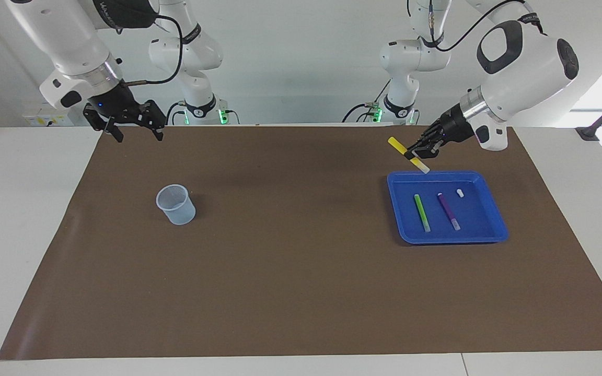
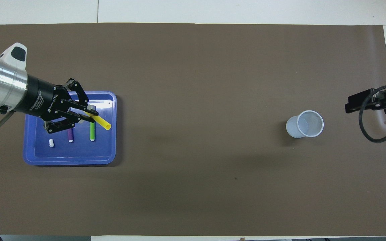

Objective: Transfer and insert pens with both arms
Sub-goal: 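Carry the yellow pen toward center while the right gripper approaches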

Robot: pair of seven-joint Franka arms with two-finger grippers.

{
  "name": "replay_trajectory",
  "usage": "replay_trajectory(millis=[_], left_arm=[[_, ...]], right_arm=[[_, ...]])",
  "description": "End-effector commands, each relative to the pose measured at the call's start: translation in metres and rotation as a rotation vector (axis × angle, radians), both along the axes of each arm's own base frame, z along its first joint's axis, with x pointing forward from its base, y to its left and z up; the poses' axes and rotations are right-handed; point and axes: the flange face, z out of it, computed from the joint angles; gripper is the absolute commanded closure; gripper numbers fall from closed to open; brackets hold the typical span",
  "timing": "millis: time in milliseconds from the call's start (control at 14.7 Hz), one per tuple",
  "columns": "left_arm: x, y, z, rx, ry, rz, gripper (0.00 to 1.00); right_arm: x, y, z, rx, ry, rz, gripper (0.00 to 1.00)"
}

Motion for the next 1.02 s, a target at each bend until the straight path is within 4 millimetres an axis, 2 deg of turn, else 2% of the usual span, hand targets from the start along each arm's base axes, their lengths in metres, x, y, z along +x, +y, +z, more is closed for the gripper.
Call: replay_trajectory(millis=[0,204,341,613,749,818,954], left_arm=[[0.003,0.01,0.002,-0.011,0.006,0.086,1.0],[0.006,0.035,0.003,0.0,0.026,0.156,1.0],[0.0,0.04,0.002,0.001,0.054,0.157,1.0],[-0.02,0.028,-0.01,-0.028,0.16,0.246,1.0],[-0.029,0.02,-0.015,-0.028,0.185,0.249,1.0],[-0.031,0.011,-0.018,-0.026,0.185,0.24,1.0],[-0.033,0.008,-0.021,-0.027,0.194,0.27,1.0]], right_arm=[[-0.003,0.035,0.004,0.097,-0.021,-0.046,0.0],[-0.002,0.086,0.004,0.173,-0.067,-0.097,0.0],[-0.003,0.11,-0.001,0.217,-0.1,-0.168,0.0],[-0.007,0.14,-0.003,0.401,-0.091,-0.29,0.0],[-0.007,0.155,-0.007,0.424,-0.104,-0.316,0.0],[-0.009,0.156,-0.009,0.412,-0.114,-0.308,0.0],[-0.011,0.151,-0.016,0.346,-0.131,-0.289,0.0]])
